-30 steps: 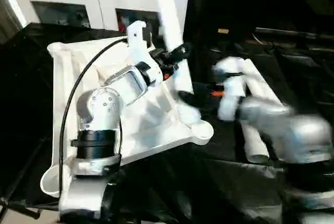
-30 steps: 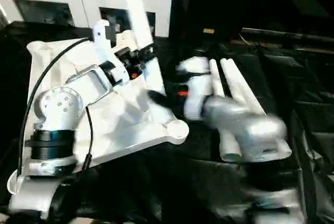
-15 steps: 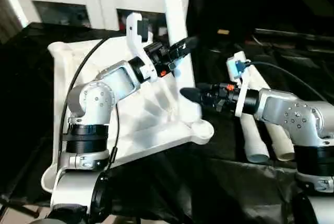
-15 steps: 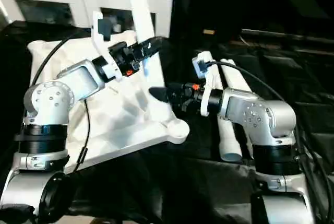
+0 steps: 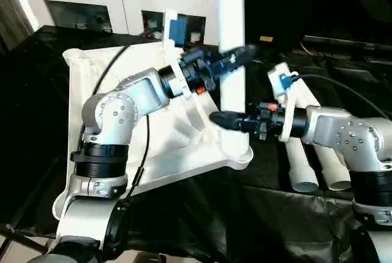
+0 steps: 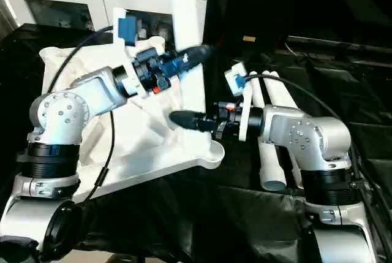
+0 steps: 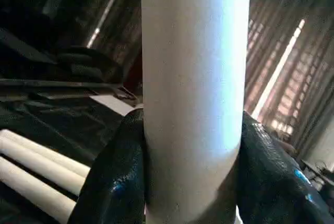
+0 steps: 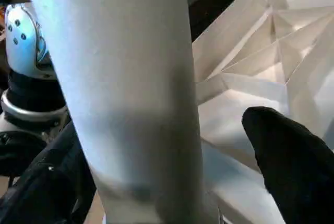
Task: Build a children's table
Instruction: Pick table leg
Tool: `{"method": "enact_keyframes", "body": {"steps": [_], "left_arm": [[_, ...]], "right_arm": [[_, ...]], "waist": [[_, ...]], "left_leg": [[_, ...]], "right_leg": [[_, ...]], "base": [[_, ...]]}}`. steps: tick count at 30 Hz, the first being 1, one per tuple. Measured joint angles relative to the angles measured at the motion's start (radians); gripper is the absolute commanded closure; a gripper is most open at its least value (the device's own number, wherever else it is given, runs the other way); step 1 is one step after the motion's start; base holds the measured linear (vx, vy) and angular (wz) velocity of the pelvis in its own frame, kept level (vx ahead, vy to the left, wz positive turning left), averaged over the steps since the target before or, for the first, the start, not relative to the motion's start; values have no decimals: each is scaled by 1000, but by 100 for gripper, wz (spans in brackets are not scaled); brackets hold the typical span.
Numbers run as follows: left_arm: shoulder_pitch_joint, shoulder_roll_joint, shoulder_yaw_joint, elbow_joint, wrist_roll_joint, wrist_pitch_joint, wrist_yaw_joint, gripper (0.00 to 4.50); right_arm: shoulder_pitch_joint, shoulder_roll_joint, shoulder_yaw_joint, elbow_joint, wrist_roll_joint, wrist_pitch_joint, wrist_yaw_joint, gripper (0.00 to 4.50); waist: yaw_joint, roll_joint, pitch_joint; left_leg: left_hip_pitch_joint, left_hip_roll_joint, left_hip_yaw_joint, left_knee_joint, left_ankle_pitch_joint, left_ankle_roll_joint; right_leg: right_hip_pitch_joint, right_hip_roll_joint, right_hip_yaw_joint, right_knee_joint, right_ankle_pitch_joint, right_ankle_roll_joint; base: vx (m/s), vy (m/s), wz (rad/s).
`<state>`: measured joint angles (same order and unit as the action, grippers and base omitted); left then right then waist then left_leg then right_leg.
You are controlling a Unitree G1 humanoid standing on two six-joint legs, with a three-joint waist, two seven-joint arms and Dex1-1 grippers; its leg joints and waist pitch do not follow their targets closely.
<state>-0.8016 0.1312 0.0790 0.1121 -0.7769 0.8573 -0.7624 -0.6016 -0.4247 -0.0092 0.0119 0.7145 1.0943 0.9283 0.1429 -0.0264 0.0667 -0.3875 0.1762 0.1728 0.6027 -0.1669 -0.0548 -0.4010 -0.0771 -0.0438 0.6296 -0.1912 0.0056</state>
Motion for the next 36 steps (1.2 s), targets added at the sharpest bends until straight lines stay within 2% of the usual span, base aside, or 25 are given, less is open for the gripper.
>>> {"method": "enact_keyframes", "body": {"steps": [2,5,8,11,18,19,23,24,25,27,31,33,36], "left_arm": [[1,0,0,0,-8,8,-9,264],[2,6,-8,0,-14,10,-40,264],[4,8,-11,0,-15,10,-58,264],[7,11,-18,-1,-15,9,-70,264],[30,17,-34,-3,-14,8,-84,264],[30,18,-37,-3,-14,8,-85,264],[36,17,-37,-4,-13,8,-81,264],[40,15,-34,-4,-13,8,-69,208],[43,12,-34,-4,-11,5,-59,194],[47,0,-18,-4,-10,1,-27,187],[51,-23,-8,-12,24,-35,47,142],[58,-54,-4,-39,70,-52,149,129],[62,-114,5,-50,107,-59,292,100]], "right_arm": [[0,-14,7,-5,2,3,12,14],[0,-26,18,-15,11,9,31,50],[4,-32,23,-34,18,13,41,56],[8,-42,32,-47,20,12,42,95],[33,-39,57,-78,19,8,36,147],[36,-37,57,-81,19,8,33,171],[49,-25,58,-93,21,7,23,192],[52,-20,58,-94,20,7,13,215],[53,-17,59,-94,20,6,5,218],[54,6,60,-98,7,-18,-29,235],[55,74,61,-90,-55,-83,-130,250],[55,136,55,-66,-99,-128,-228,253],[58,173,57,-52,-143,-179,-309,254]], "waist": [[0,0,0],[0,0,0],[0,0,0],[0,0,0],[-1,1,0],[-1,1,0],[0,0,0],[0,0,0],[0,0,0],[-1,0,0],[-2,0,0],[-3,0,0],[1,0,0]], "left_leg": [[0,0,0,0,0,0],[0,0,0,0,0,0],[0,0,0,0,0,0],[0,0,0,0,0,0],[1,0,0,0,0,0],[1,0,0,0,0,0],[1,0,0,0,0,0],[1,0,0,0,0,0],[1,0,0,0,0,0],[1,0,0,0,0,0],[1,0,0,0,0,-1],[1,0,0,0,0,-1],[0,0,0,0,0,-1]], "right_leg": [[0,0,0,0,0,0],[0,0,0,0,0,0],[0,0,0,0,0,0],[0,0,0,0,0,0],[0,0,0,0,0,0],[0,0,0,0,0,0],[0,0,0,0,0,0],[0,0,0,0,0,0],[0,0,0,0,0,0],[0,0,0,1,0,0],[0,0,0,1,0,0],[0,0,0,1,0,0],[0,0,0,0,0,0]], "base": [[0,0,0],[0,0,0],[0,0,0],[0,0,0],[0,0,0],[0,0,0],[0,0,0],[0,0,0],[0,0,0],[0,0,0],[0,0,0],[0,0,0],[0,0,0]]}}
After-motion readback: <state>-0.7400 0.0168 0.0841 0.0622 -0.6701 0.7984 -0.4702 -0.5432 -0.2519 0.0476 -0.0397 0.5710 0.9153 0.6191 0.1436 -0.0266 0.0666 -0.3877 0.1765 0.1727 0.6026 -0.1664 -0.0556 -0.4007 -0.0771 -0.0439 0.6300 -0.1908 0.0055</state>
